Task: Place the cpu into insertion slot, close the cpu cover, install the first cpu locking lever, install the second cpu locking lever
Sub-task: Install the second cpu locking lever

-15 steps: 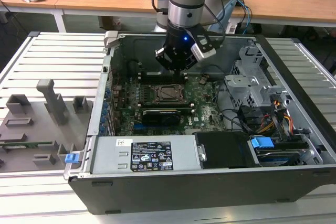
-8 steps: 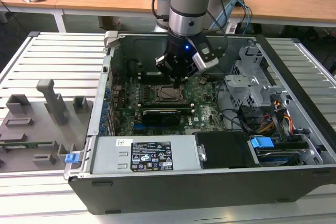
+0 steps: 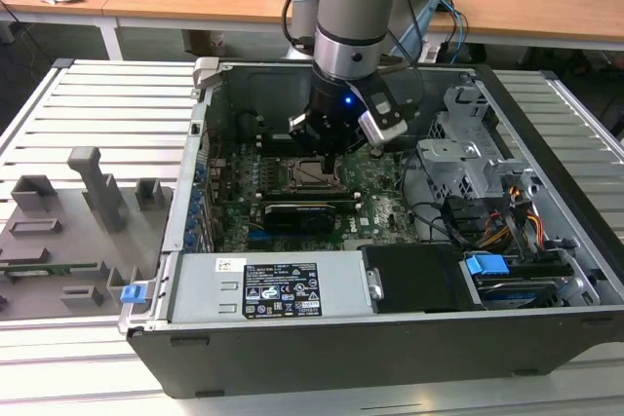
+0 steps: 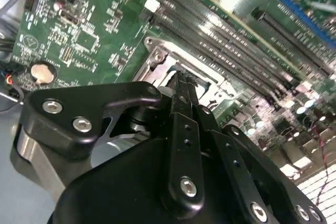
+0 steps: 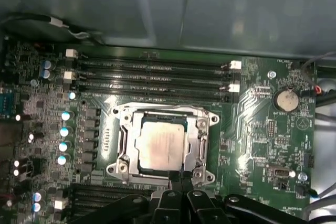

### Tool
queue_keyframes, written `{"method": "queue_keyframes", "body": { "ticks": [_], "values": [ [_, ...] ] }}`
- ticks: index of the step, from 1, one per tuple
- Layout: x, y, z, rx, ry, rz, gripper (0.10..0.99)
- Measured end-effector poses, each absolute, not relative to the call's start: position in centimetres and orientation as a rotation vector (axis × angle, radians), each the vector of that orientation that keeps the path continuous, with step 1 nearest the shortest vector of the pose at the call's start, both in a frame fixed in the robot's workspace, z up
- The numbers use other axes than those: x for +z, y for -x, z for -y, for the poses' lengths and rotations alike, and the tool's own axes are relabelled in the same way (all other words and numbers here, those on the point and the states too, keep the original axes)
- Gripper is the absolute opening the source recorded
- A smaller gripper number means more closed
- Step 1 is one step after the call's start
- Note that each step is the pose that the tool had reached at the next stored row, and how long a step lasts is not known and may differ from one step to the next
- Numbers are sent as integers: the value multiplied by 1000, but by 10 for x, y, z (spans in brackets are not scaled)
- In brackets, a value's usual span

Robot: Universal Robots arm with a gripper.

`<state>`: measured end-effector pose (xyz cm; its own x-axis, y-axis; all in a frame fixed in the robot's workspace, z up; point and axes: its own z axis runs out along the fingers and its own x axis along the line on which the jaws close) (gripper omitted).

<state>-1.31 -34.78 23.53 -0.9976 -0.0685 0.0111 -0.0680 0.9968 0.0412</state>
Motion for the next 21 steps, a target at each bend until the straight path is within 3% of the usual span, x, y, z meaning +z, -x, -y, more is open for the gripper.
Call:
{"method": "queue_keyframes", "body": {
  "ticks": [5,21],
  "values": [
    [235,13,363,-66,-108,3127,106],
    [229,51,370,-99,-112,3126,106]
  ]
}}
